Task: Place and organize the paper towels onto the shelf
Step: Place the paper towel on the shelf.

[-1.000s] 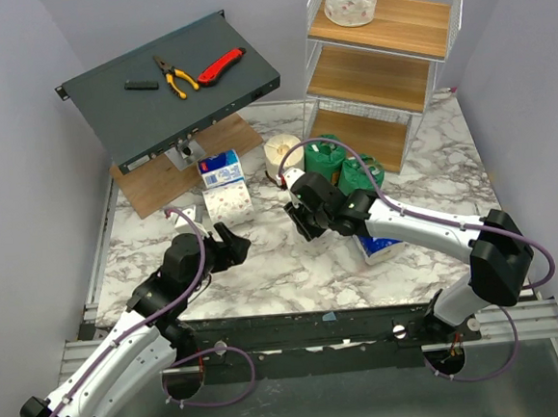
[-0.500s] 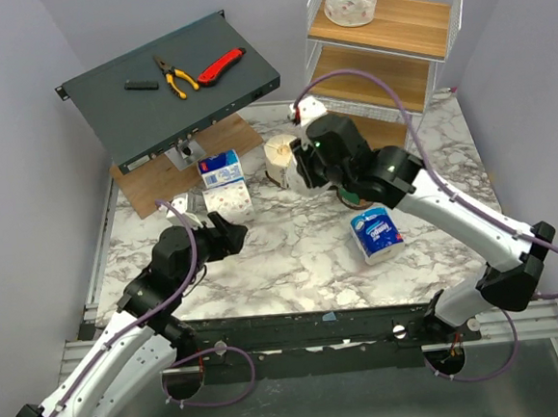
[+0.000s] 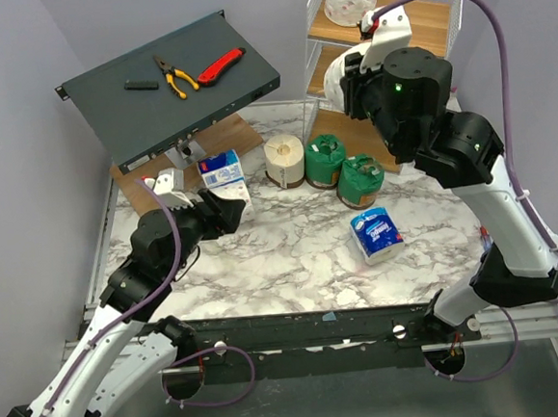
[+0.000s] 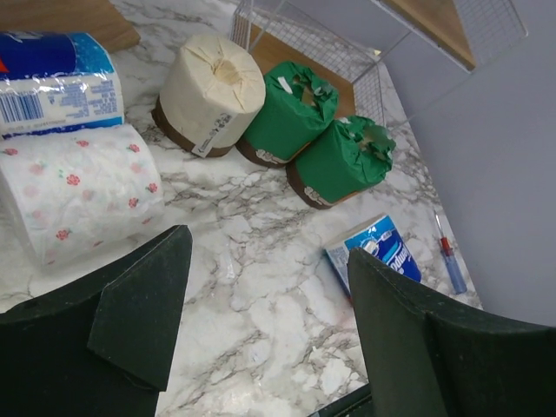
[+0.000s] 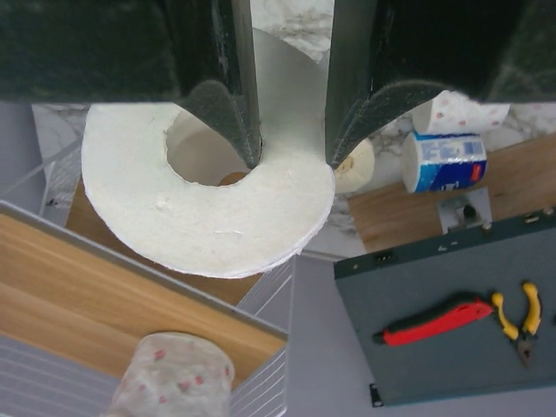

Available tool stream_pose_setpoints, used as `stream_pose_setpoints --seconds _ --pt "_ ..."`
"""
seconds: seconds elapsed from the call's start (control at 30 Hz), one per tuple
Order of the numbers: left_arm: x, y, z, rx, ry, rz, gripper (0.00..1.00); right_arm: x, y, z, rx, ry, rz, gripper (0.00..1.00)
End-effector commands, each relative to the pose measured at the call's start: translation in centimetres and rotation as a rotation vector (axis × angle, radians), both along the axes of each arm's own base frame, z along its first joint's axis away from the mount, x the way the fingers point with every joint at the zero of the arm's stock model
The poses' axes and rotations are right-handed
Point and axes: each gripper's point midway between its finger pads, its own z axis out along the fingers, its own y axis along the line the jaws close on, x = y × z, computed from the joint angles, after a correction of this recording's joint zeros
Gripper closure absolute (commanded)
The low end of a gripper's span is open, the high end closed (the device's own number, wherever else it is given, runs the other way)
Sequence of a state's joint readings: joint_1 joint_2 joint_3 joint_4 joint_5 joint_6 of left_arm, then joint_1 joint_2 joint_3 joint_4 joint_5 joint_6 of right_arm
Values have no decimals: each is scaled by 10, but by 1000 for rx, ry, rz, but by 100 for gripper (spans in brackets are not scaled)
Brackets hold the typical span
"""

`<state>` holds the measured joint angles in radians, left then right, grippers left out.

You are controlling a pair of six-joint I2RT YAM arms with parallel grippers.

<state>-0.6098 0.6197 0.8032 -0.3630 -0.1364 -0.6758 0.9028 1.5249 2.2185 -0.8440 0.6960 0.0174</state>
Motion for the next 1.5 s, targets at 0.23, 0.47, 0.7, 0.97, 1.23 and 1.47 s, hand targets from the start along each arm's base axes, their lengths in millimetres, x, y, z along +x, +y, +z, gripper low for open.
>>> stream_pose_setpoints --seconds 0.23,0.47,0.7,0.97,1.23,1.47 --pt "-5 -18 -9 -25 62 -85 25 26 -31 81 39 -285 -264 71" --pt "-5 -17 -11 -20 65 -84 25 44 -48 103 32 -371 -357 69" --pt "1 -30 -4 -36 70 -118 25 85 -69 90 99 -327 -345 68" --pt "6 -46 5 -66 86 -170 25 111 -97 78 227 -274 -308 68" --pt "11 -57 9 -90 100 -195 25 129 -101 69 269 -252 -285 68" --pt "11 -56 6 -89 101 -190 25 140 -103 63 270 -245 -299 68"
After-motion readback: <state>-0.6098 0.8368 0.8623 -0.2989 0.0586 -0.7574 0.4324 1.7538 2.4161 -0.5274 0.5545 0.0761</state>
